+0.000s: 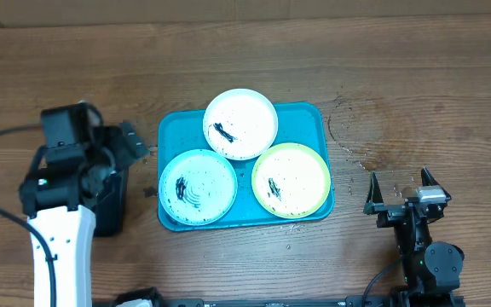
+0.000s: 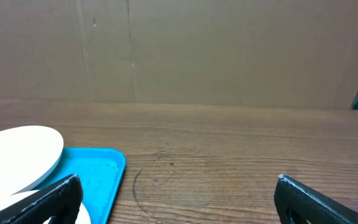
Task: Clean dirty plates on tray and stack at the side
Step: 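Lower the left gripper onto the green sponge in the black tray, then close the left gripper on the green sponge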
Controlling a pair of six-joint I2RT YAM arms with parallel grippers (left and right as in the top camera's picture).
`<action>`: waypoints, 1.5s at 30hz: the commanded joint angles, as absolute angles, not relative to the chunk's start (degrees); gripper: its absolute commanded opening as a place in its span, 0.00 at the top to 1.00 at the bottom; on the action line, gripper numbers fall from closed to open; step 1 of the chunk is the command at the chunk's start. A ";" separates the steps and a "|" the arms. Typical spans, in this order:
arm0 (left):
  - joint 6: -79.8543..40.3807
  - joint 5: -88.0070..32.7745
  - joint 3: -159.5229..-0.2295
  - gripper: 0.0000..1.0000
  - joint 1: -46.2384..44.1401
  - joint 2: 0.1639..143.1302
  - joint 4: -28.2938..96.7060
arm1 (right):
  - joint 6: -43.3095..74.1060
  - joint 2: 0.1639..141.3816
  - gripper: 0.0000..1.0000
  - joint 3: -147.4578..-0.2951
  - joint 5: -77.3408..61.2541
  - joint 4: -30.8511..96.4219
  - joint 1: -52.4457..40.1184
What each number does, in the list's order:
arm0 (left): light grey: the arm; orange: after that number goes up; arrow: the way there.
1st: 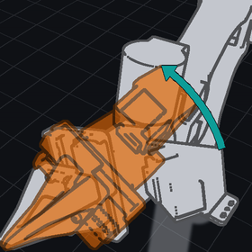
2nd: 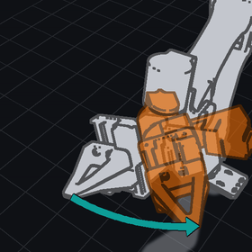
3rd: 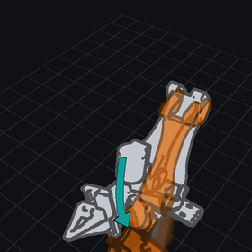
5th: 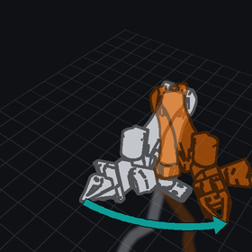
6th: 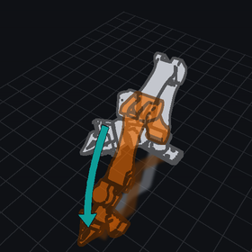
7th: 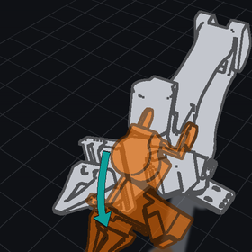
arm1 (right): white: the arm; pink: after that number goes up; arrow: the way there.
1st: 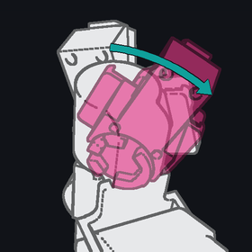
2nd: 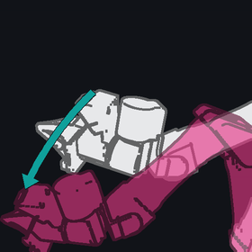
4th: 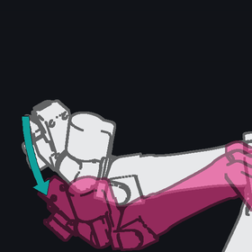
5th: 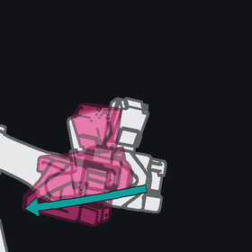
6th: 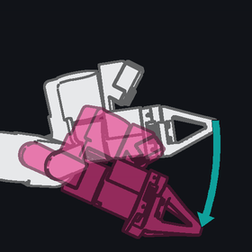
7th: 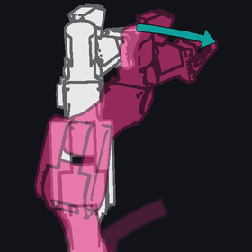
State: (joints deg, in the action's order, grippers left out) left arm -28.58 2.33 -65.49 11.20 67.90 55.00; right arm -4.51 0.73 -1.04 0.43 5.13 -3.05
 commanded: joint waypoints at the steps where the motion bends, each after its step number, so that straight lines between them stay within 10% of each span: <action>1: -41.30 10.50 -66.15 0.00 15.38 69.45 55.53 | -4.54 0.38 0.00 -0.47 0.54 4.78 -3.31; 17: -49.39 2.83 -66.00 0.02 29.91 89.43 53.67 | -4.54 0.38 0.00 -0.45 0.54 4.78 -3.31; 45: -25.23 -1.08 -66.00 0.13 31.18 108.14 45.21 | -4.54 0.38 0.00 -0.47 0.54 4.78 -3.31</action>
